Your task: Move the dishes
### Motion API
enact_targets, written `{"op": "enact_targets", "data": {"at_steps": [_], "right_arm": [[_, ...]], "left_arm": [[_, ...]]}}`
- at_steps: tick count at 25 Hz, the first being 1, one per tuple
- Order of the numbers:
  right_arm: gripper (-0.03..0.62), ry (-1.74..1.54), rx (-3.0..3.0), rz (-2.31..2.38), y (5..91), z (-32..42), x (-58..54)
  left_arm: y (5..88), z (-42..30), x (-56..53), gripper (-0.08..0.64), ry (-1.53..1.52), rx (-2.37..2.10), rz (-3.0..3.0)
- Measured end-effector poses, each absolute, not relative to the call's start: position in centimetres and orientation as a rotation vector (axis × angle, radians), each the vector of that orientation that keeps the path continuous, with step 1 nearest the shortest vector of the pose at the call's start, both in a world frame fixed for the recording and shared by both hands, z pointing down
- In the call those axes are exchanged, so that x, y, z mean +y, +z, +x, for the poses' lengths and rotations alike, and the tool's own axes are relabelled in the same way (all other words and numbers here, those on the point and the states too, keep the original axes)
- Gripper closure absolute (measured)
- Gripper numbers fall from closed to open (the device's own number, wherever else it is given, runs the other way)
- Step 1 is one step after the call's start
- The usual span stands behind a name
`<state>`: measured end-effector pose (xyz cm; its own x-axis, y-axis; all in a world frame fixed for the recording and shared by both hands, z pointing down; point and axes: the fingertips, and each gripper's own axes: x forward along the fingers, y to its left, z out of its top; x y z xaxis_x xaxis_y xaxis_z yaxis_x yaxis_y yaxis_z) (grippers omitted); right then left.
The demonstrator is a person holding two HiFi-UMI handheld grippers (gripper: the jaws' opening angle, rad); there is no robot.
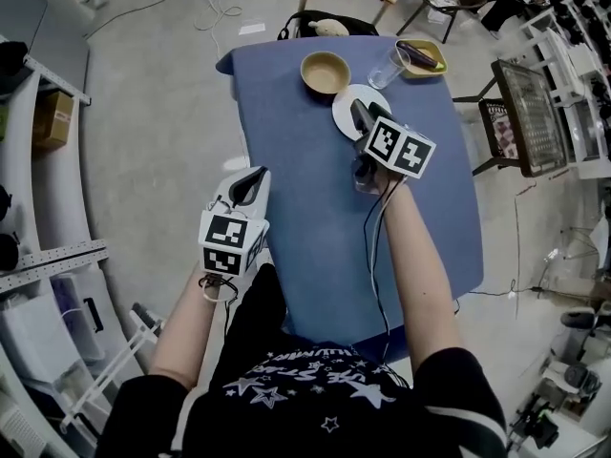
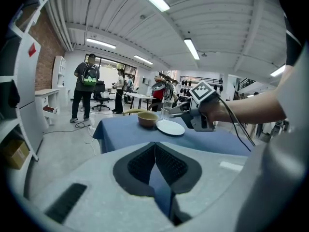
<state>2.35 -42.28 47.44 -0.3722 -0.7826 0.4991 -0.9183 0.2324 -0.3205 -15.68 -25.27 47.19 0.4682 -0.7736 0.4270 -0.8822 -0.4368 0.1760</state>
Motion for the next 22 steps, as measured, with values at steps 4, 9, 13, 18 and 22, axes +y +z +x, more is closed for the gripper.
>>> {"op": "enact_targets", "data": {"at_steps": [4, 9, 13, 18, 22], "right_arm": [[0.433, 0.831, -2.327, 1.576, 45.5, 3.4, -38.5], [0.433, 0.792, -2.437, 1.526, 41.9, 4.2, -34.1], [0.437, 0.764, -2.472, 1.489, 40.0, 6.2, -29.9], [0.456, 0.679, -2.521, 1.461, 37.6, 8.5, -24.9], [0.501, 0.610, -2.557, 1.417, 36.4, 10.3, -20.7]], "left_arm": [[45.6, -14.2, -22.0, 0.541, 0.395, -1.418, 2.357], [42.8, -12.3, -18.9, 0.541, 0.375, -1.462, 2.393], [41.0, -10.0, -16.0, 0.541, 0.347, -1.487, 2.403], [39.3, -7.7, -12.1, 0.541, 0.340, -1.524, 2.418], [37.9, -5.5, -9.1, 0.541, 0.322, -1.554, 2.427]]}}
